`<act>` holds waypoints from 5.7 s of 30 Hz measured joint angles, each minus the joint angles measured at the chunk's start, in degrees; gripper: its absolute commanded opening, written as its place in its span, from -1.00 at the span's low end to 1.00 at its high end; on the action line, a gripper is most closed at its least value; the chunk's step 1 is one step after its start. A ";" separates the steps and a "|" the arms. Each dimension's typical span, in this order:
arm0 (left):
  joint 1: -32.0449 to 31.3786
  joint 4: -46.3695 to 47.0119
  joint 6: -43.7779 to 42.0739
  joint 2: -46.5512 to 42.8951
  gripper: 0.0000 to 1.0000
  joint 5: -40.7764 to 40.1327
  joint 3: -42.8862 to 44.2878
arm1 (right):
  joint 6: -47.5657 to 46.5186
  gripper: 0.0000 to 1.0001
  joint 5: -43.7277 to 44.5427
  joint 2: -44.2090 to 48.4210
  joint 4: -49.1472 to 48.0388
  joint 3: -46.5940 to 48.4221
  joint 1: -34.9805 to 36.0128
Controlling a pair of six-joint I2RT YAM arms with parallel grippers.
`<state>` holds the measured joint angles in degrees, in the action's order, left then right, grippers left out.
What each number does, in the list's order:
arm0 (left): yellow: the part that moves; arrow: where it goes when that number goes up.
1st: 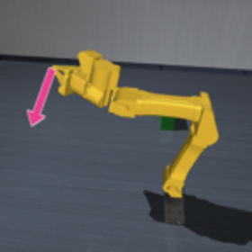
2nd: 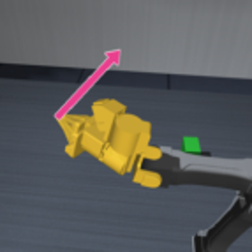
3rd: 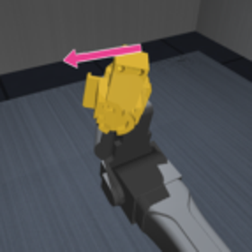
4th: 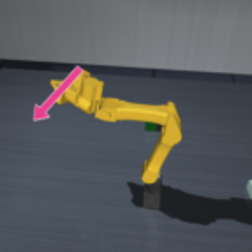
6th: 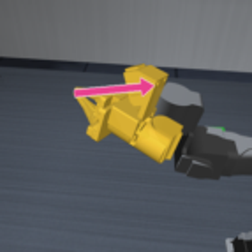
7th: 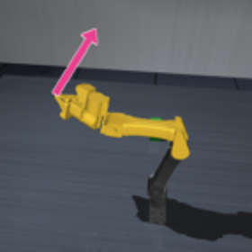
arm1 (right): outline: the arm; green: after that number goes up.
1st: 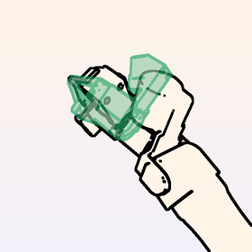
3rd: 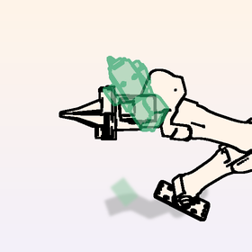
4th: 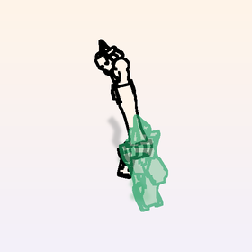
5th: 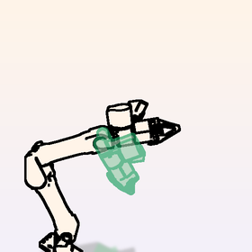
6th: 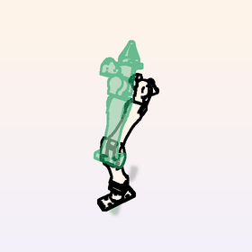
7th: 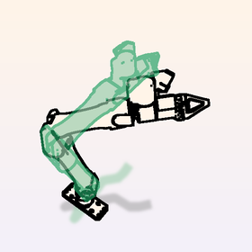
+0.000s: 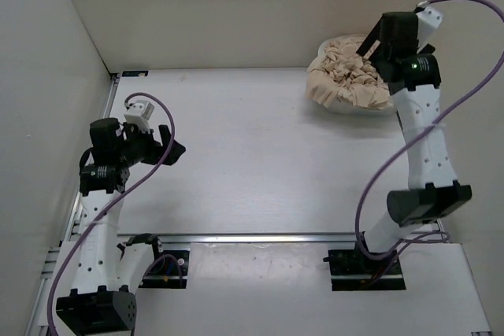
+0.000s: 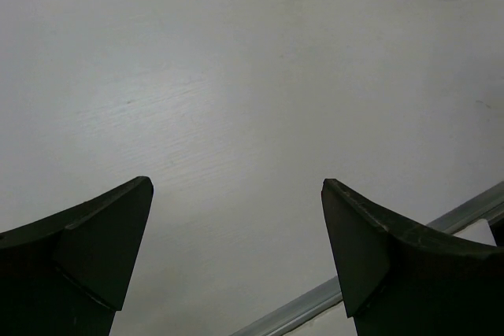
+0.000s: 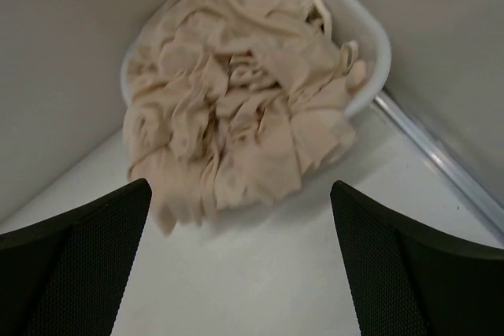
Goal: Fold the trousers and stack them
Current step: Grab the trousers from the pile, then flatten the trousers out
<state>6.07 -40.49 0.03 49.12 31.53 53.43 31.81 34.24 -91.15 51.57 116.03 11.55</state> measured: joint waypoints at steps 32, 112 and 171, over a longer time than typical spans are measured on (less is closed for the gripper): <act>-0.22 2.32 0.00 18.16 1.00 -2.19 4.61 | -9.73 -1.00 -8.48 -37.99 -28.37 14.23 -16.04; -20.11 -0.94 -0.04 24.81 -0.72 -36.50 1.38 | 6.47 -1.00 -33.73 -25.00 -12.81 -29.22 13.22; 6.64 -7.72 -0.07 30.21 -0.71 -42.58 9.57 | 7.37 -1.00 -22.99 -20.85 -6.47 -29.31 0.92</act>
<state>12.71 -48.21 -0.03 79.33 -11.05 63.00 39.18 11.25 -112.01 45.10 86.72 12.47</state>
